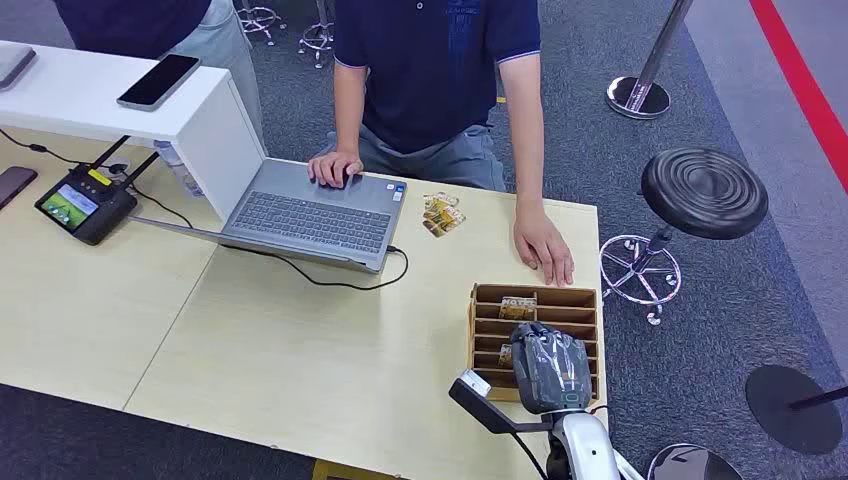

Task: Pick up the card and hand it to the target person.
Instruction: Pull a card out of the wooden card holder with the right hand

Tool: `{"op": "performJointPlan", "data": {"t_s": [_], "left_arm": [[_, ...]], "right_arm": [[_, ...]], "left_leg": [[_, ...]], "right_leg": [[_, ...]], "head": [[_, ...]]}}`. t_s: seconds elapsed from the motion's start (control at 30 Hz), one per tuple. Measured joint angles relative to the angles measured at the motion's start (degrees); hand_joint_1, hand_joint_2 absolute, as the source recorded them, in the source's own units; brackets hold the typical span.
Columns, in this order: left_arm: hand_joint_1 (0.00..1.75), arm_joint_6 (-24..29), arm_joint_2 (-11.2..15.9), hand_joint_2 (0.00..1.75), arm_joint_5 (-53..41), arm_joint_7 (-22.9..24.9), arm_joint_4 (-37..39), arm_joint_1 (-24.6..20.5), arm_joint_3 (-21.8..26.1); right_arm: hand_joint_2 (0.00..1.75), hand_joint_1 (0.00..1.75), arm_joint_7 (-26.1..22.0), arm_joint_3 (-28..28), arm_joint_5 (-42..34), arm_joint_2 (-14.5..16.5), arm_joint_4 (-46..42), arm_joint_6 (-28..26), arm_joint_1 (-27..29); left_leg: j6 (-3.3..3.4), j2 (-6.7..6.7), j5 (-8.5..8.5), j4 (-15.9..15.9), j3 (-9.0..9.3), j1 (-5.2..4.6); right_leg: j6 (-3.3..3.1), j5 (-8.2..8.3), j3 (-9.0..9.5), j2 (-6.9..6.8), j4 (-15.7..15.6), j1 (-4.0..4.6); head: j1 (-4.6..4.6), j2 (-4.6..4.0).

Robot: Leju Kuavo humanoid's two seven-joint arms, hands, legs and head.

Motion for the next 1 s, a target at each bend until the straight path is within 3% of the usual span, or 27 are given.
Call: {"op": "performJointPlan", "data": {"t_s": [0.17, 0.53, 0.77, 1.0], "left_arm": [[0.0, 0.0, 0.0, 0.0, 0.01, -0.02, 0.0, 0.0, 0.0], [0.0, 0.08, -0.01, 0.0, 0.13, -0.15, 0.0, 0.0, 0.0], [0.0, 0.09, 0.0, 0.0, 0.72, -0.14, 0.0, 0.0, -0.36], [0.0, 0.11, 0.0, 0.0, 1.02, -0.02, 0.0, 0.0, -0.96]], "right_arm": [[1.75, 1.22, 0.02, 0.0, 0.03, 0.0, 0.0, 0.0, -0.03], [1.75, 0.55, 0.09, 0.01, 0.15, -0.03, 0.0, 0.09, 0.04], [1.75, 0.48, 0.39, 0.01, 0.69, -0.06, -0.08, -0.35, 0.01], [1.75, 0.52, 1.17, -0.09, 1.48, -0.32, -1.48, -1.6, 0.05]], "left_leg": [[0.0, 0.0, 0.0, 0.0, 0.0, 0.0], [0.0, 0.01, 0.0, 0.0, -0.01, 0.0], [0.0, 0.01, 0.0, 0.0, -0.01, 0.0], [0.0, 0.01, 0.0, 0.01, -0.01, 0.0]], "right_leg": [[0.0, 0.0, 0.0, 0.0, 0.0, 0.0], [0.0, 0.0, -0.01, 0.01, 0.0, 0.0], [0.0, 0.0, -0.01, 0.01, 0.0, 0.0], [0.0, 0.0, -0.01, 0.02, 0.0, 0.0]], "head": [[0.0, 0.0], [0.01, 0.0], [0.0, 0.0], [0.01, 0.0]]}}
